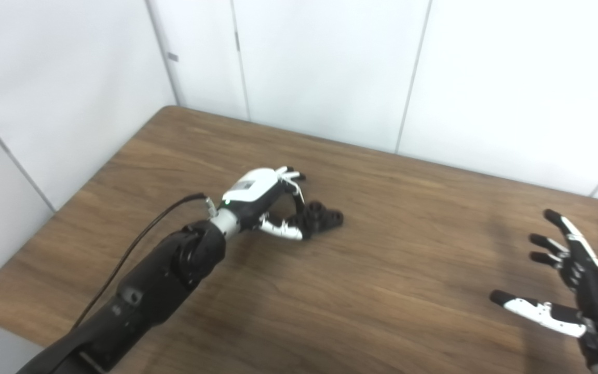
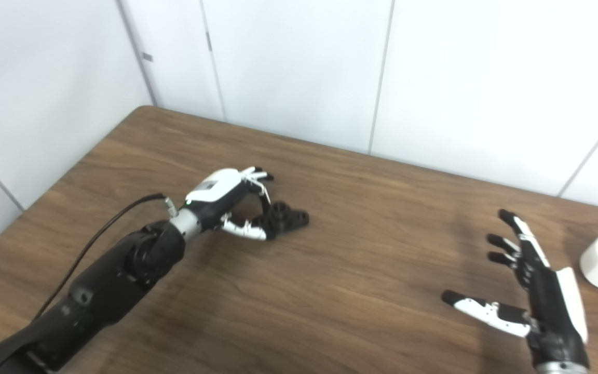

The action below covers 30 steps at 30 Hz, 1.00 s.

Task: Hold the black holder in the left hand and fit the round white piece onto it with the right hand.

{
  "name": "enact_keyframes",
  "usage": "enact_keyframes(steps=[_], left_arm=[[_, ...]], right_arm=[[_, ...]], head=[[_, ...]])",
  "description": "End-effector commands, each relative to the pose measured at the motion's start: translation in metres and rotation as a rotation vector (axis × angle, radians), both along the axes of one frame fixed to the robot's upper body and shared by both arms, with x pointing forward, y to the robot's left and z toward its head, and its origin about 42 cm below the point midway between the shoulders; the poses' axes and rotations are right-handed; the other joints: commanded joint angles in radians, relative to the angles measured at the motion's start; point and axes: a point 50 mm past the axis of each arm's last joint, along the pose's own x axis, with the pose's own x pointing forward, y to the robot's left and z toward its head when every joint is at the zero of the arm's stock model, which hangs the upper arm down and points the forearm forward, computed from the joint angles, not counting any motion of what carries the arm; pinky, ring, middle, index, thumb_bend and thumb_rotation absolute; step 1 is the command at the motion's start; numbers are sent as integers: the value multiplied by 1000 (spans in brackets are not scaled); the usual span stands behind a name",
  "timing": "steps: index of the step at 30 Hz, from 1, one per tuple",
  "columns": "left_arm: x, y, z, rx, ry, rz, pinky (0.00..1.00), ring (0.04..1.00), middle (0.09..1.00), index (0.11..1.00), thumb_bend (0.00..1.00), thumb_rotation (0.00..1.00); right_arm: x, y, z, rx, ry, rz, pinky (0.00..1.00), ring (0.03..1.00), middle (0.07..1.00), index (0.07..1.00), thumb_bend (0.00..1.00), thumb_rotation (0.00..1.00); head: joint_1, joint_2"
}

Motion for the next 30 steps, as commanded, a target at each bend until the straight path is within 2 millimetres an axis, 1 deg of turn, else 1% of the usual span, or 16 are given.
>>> enact_keyframes(steps=[1, 2, 3, 7, 10, 11, 15, 19, 20, 22, 25, 28, 30], left_arm=[[-4, -19, 6, -3, -18, -113, 955, 986, 918, 483, 524, 61], [-6, -24, 5, -10, -19, -141, 954, 985, 916, 483, 524, 60], [-8, -29, 5, -11, -20, -170, 952, 983, 913, 483, 524, 59], [-16, -52, 2, -39, 7, -259, 911, 972, 902, 483, 524, 59], [-20, -66, -2, -48, 4, -326, 900, 959, 897, 483, 524, 58], [-21, -69, -4, -50, -1, -342, 879, 950, 892, 483, 524, 58], [-23, -84, -13, -67, 15, -401, 855, 943, 886, 482, 524, 60], [-23, -94, -21, -65, 30, -438, 864, 940, 885, 482, 524, 60], [-23, -97, -24, -60, 36, -444, 869, 943, 887, 482, 524, 59], [-22, -102, -31, -53, 44, -456, 878, 945, 888, 482, 524, 59], [-19, -109, -40, -52, 49, -465, 878, 940, 884, 482, 524, 59], [-17, -113, -49, -16, 53, -458, 886, 940, 887, 482, 524, 59], [-17, -114, -52, 16, 55, -444, 897, 942, 890, 483, 524, 60]], right_arm=[[5, 0, 13, 0, -83, -5, 725, 793, 942, 920, 700, 0], [6, -1, 12, 0, -88, -6, 718, 788, 937, 918, 706, 0], [7, -1, 10, 4, -96, -2, 710, 781, 931, 914, 714, 0], [10, -3, 4, 11, -120, 5, 697, 780, 919, 906, 728, 0], [11, -3, 0, 17, -127, 0, 684, 773, 916, 923, 736, 0], [11, -3, -1, 21, -129, 0, 683, 773, 918, 930, 736, 0], [14, -2, -5, 40, -135, 6, 678, 771, 918, 937, 731, 0], [15, -3, -8, 54, -130, 8, 671, 780, 922, 938, 735, 46], [15, -3, -9, 56, -127, 6, 675, 782, 927, 938, 738, 44], [16, -3, -10, 58, -124, 2, 684, 782, 930, 937, 736, 42], [16, -4, -8, 43, -134, -2, 678, 775, 924, 936, 730, 29], [16, -6, -4, 20, -157, -17, 664, 764, 916, 934, 730, 89], [15, -8, 2, 11, -182, -28, 643, 755, 917, 932, 730, 121]], head=[[-11, 4], [-15, 5], [-35, 11], [-79, 24], [-114, 34], [-118, 34], [-166, 44], [-166, 44], [-216, 41], [-228, 41], [-290, 45], [-328, 38], [-380, 29]])
